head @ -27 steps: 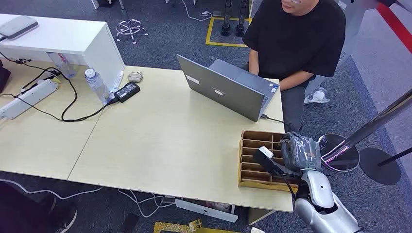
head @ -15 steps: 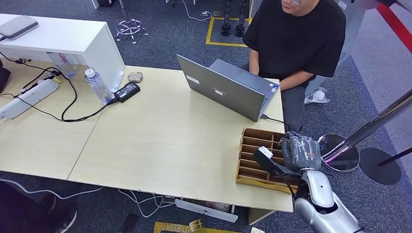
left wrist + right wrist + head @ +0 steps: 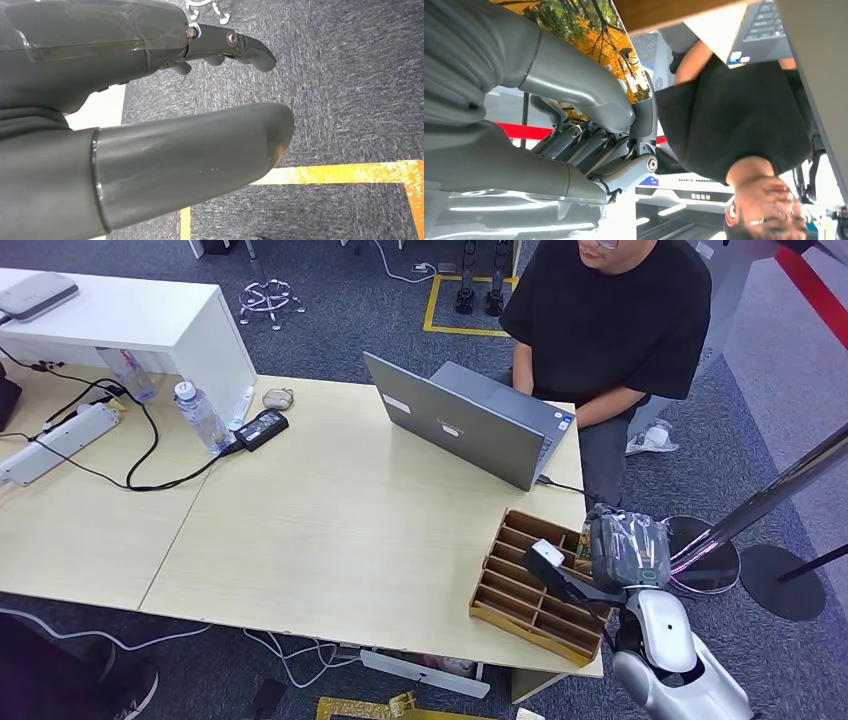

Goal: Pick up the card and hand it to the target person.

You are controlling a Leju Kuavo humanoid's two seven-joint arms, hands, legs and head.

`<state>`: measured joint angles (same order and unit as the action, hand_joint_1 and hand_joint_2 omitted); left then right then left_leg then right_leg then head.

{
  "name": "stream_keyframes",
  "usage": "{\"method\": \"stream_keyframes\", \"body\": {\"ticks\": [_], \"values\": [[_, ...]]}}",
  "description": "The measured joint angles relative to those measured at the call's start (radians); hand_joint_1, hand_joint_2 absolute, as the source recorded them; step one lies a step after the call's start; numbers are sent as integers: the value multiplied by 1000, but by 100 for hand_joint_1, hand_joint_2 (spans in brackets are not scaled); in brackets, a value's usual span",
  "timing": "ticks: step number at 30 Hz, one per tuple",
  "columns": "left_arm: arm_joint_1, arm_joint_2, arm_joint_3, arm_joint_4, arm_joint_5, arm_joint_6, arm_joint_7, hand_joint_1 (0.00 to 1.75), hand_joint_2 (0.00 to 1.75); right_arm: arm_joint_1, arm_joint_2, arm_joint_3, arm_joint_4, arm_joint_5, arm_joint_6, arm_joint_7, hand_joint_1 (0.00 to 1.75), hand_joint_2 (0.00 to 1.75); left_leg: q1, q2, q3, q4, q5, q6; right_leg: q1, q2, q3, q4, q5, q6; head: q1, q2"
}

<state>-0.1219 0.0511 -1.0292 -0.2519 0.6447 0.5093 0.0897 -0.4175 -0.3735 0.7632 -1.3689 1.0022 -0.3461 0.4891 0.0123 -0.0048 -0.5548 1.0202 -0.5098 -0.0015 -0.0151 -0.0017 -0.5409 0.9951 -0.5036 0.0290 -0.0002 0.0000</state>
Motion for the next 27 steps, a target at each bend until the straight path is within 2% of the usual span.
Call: {"method": "stream_keyframes", "body": {"ticks": [11, 19, 27], "values": [[0, 0, 0, 0, 0, 1, -2, 0, 0, 20, -14, -16, -49, -6, -23, -9, 175, 175, 0, 0, 0, 0, 0, 0, 0, 0, 0, 0, 0, 0, 0, 0], [0, 0, 0, 0, -8, -3, -4, 0, 0, 10, -14, -46, -31, -49, -123, -69, 174, 175, 0, 0, 0, 0, 0, 0, 0, 0, 0, 0, 0, 0, 0, 0], [-1, 0, -1, 0, -27, -6, -15, 0, 0, -56, -11, -83, 29, -81, -245, -135, 174, 175, 0, 0, 0, 0, 0, 0, 0, 0, 0, 0, 0, 0, 0, 0]]}}
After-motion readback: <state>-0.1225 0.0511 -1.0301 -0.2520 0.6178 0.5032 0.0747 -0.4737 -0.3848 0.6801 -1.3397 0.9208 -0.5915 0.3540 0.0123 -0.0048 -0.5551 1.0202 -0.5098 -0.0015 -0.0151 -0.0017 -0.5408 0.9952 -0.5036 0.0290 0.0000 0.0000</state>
